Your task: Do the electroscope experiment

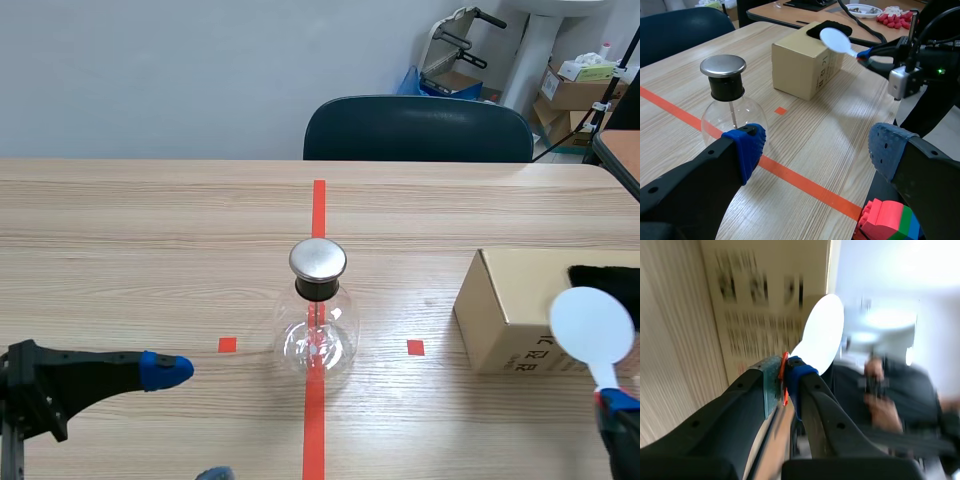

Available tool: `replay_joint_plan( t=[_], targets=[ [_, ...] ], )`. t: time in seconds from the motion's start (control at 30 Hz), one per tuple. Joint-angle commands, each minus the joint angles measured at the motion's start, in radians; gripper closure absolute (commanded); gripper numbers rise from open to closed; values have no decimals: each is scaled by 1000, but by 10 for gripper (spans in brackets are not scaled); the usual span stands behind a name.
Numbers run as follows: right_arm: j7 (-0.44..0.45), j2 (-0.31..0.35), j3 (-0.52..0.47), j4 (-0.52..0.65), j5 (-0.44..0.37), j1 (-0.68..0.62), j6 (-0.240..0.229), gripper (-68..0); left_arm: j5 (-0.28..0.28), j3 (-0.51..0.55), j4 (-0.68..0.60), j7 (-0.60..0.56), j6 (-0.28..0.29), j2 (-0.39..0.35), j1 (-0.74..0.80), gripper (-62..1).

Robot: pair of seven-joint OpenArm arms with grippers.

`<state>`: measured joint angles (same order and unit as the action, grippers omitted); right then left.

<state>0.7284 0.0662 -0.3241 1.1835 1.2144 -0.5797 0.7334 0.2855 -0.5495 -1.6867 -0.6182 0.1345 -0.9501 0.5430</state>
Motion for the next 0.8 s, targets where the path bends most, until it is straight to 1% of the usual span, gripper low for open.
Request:
replay_joint_plan(
  t=[0.0, 0.03, 0.07, 0.17, 0.23, 0.27, 0.3, 0.33, 0.47, 0.5, 0.53, 0.57, 0.6, 0.77],
  targets=[
    [-16, 10, -2, 6, -10, 0, 45, -17, 3, 2, -23, -13, 7, 7, 5, -452],
    [-42, 8, -2, 6, -14, 0, 45, -17, 3, 2, -23, -13, 7, 8, 5, -452],
    [-91, 6, -2, 6, -14, 0, 45, -17, 3, 2, -23, -13, 7, 8, 5, -452],
    [-288, 6, -2, 6, -14, 0, 45, -17, 3, 2, -23, -13, 7, 8, 5, -452],
    [-375, 7, -2, 6, -14, 0, 45, -17, 3, 2, -23, -13, 7, 8, 5, -452],
    [-388, 8, -2, 6, -14, 0, 45, -17, 3, 2, -23, -13, 7, 8, 5, -452],
    [-379, 9, -2, 6, -13, 0, 45, -17, 3, 2, -23, -13, 7, 8, 5, -452],
    [-344, 9, -2, 6, -13, 1, 45, -17, 3, 2, -23, -13, 7, 8, 5, -452],
    [-98, 11, -2, 6, -13, 1, 44, -17, 3, 2, -23, -13, 7, 8, 5, -452],
    [-60, 11, -2, 6, -13, 1, 44, -17, 3, 2, -23, -13, 7, 8, 5, -452],
    [-43, 11, -2, 6, -13, 0, 44, -17, 3, 2, -23, -13, 7, 8, 5, -452],
    [-43, 11, -2, 6, -14, 0, 44, -17, 3, 2, -23, -13, 7, 8, 5, -452],
    [-70, 9, -2, 6, -14, 0, 44, -17, 3, 2, -23, -13, 7, 8, 5, -452],
    [-377, 9, -2, 6, -18, -2, 45, -17, 3, 2, -23, -13, 7, 8, 5, -452]
  ],
)
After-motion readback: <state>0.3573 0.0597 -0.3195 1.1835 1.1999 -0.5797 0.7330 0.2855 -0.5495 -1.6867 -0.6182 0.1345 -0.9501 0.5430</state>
